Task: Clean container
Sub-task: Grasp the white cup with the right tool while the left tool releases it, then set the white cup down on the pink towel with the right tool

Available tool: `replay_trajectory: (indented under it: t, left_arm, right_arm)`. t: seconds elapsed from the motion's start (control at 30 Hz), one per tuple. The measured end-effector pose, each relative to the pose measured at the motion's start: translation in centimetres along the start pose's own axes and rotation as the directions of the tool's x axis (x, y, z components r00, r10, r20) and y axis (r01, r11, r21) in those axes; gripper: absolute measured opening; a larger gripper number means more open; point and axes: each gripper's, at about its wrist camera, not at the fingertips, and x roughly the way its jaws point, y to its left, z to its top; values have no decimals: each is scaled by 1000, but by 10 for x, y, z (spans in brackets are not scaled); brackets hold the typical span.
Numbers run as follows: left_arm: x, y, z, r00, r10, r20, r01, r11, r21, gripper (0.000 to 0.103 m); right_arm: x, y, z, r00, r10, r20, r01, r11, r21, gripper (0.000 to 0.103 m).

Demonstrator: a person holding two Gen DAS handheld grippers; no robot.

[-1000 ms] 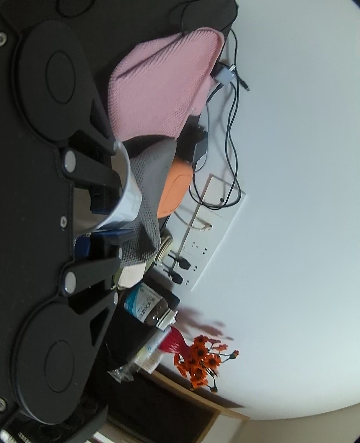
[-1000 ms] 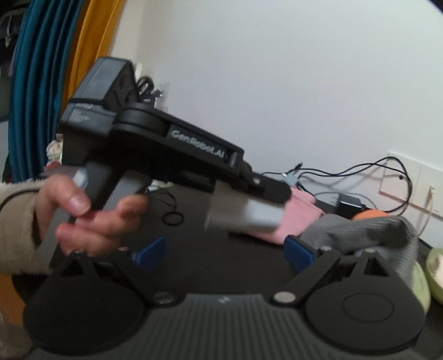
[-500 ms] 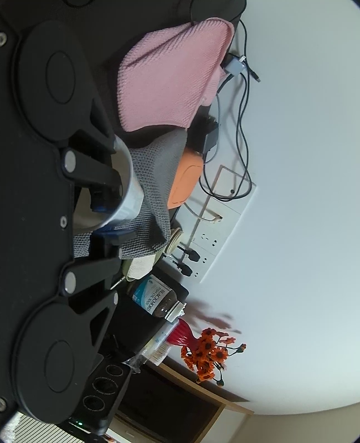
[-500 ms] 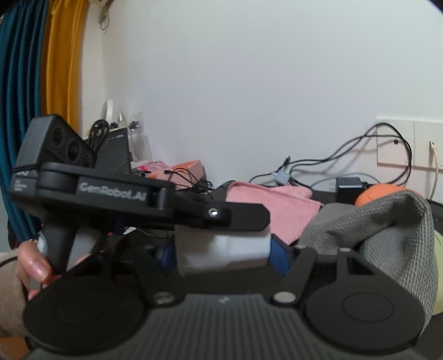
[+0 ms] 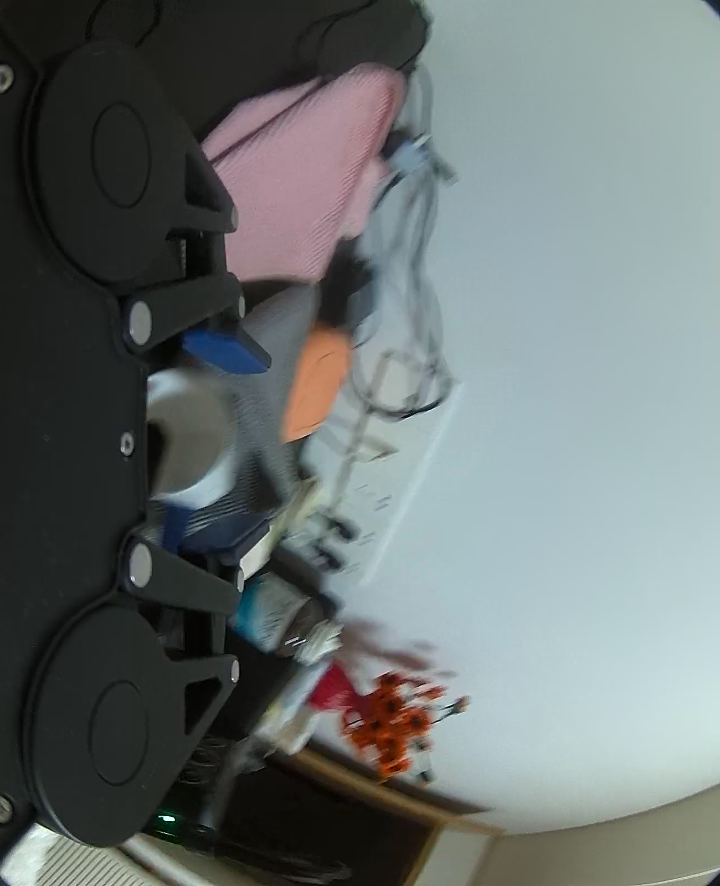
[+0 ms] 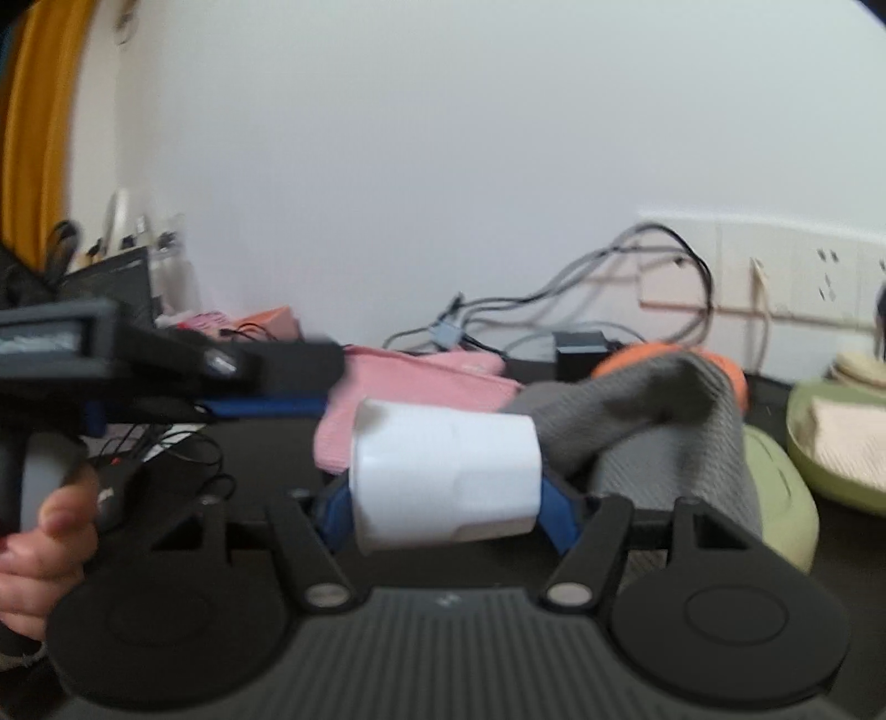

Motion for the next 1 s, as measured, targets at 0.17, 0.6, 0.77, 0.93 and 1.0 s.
replay_trajectory:
  t: [0.17,0.6,0.77,0.93,1.0]
  left_arm:
    - [-27,-4,0,910,281,304,-296,955,5,97]
    - [-14,15,4,866,438,240,-428,899,-94,103]
    - [-16,34,3,854,498,151,-476,864,-163,102]
    - [-12,44,6,843,532,84,-511,839,-187,102]
    - [-7,45,6,842,537,53,-522,835,-174,102]
  right_arm:
    - [18,-14,5,979,191,-78,-164,950,265,65]
    - [163,-11,71,972,174,-155,-74,861,503,65]
    - [182,-1,73,986,37,-165,21,942,335,80]
    - [158,-3,76,998,-7,-57,21,970,243,90]
    - [138,-6,77,999,-33,-15,35,978,203,94]
